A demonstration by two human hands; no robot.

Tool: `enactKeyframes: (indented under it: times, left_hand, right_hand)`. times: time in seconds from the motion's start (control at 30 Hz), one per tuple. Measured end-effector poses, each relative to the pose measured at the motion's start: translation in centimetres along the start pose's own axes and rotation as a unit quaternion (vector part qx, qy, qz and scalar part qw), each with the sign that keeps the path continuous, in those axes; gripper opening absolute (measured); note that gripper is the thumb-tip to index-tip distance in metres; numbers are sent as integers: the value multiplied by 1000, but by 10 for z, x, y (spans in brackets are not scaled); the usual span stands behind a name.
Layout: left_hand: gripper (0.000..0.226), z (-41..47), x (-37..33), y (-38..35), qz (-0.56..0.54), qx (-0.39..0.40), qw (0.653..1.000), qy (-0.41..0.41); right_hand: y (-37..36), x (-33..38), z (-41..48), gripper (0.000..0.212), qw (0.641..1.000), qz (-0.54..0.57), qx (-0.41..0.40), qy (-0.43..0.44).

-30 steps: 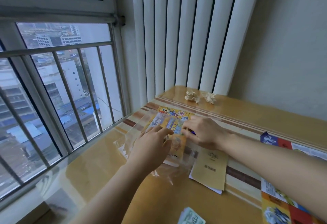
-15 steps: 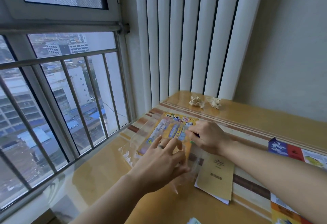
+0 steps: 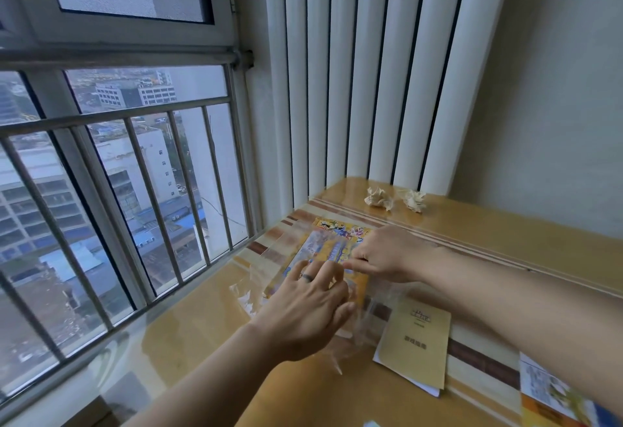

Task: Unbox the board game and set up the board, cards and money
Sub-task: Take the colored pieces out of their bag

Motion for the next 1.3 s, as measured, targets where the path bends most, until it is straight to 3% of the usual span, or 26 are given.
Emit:
enactKeyframes:
  times: [0.07, 0.17, 0.4, 0.53, 0.63, 0.8, 1.03, 1.2, 1.3]
  left_hand:
    - [49, 2, 0, 3, -6, -1, 1000, 11]
    - [54, 6, 5, 1, -15, 20, 999, 30]
    - [59, 25, 9, -2, -13, 53, 997, 62]
    - [45, 28, 10, -4, -21, 53, 995, 76]
    - [45, 26, 11, -4, -24, 51, 995, 77]
    - [47, 27, 11, 0, -23, 49, 995, 79]
    - [47, 26, 9, 1, -22, 59, 995, 76]
    - [52, 29, 8, 3, -5, 67, 996, 64]
    - [59, 29, 7, 4, -3, 71, 996, 57]
  right_hand:
    - [6, 2, 5, 49, 998, -15, 62, -18]
    - [6, 4, 8, 53, 996, -16, 86, -35]
    - [-2, -8, 12, 64, 995, 3, 36, -92]
    - [-7, -12, 8, 61, 996, 32, -34, -77]
    - [-8, -12, 7, 72, 996, 52, -61, -50]
    - [-8, -14, 7, 49, 994, 69, -58, -68]
    - [-5, -14, 7, 51, 989, 115, -41, -79]
    - [1, -20, 7, 55, 957, 236, -103, -131]
    - [7, -19, 5, 56, 952, 246, -102, -150]
Point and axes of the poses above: each hand's wrist, its own z-axis towards the middle knuckle, its own y-axis out of the back of the hand, x = y × z, the point moved 3 cm from there along z, towards the middle knuckle, and after that the axes turned 10 degrees about z, right-handed, at the moved point
